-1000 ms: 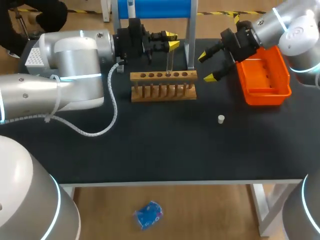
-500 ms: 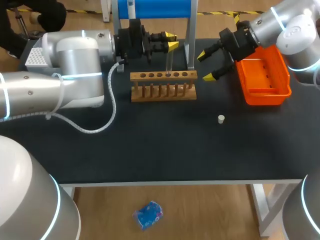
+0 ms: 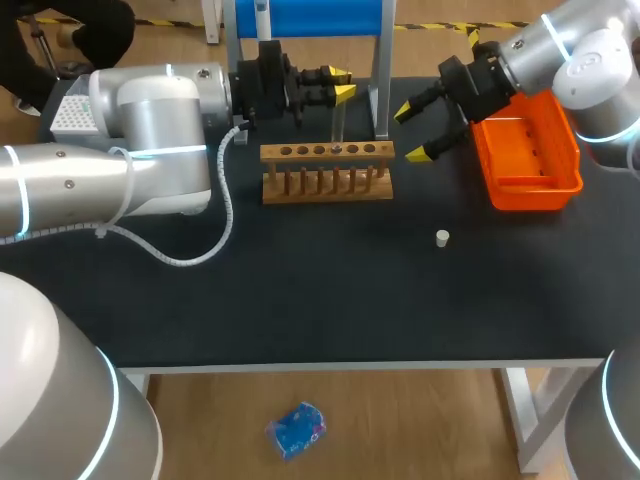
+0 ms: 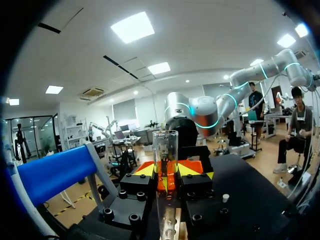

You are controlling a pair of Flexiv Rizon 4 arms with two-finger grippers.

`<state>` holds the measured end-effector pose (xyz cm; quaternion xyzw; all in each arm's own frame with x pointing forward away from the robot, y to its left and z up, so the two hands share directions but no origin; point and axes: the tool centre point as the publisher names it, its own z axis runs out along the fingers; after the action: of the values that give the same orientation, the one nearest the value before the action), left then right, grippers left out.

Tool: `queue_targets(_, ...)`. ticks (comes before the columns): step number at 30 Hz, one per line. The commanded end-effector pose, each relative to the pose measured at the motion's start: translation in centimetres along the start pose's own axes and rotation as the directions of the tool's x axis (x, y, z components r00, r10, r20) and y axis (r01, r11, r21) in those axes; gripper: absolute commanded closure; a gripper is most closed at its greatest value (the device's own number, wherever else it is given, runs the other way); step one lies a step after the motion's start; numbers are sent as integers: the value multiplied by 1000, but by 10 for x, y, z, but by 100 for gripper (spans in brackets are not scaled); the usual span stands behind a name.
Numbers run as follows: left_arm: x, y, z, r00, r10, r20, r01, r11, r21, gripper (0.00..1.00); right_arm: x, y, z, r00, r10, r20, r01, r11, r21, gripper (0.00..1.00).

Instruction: Invert the test tube, pick up the pipette, mount the tip to pipette, aspirate from beaker and dispense into the tube, eject the tip, return the pipette, and cap with the stopper.

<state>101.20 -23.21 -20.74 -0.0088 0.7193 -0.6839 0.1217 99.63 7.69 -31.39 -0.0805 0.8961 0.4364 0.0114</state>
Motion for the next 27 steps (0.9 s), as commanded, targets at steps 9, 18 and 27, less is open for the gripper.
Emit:
queue_targets(9,-5,8,0,1000,-3,3,3,1000,1,100,0,0,0,1000,-1,-1,1,1000,1,0)
queue_targets(18,-7,12,2,1000,-7,0,7,1000,5,100,0,0,0,1000,-1,-1,1,1000,1,0)
queue_targets(27,-5,20,2,1000,-22,1,22,1000,4,100,0,0,0,1000,-1,-1,1,1000,1,0)
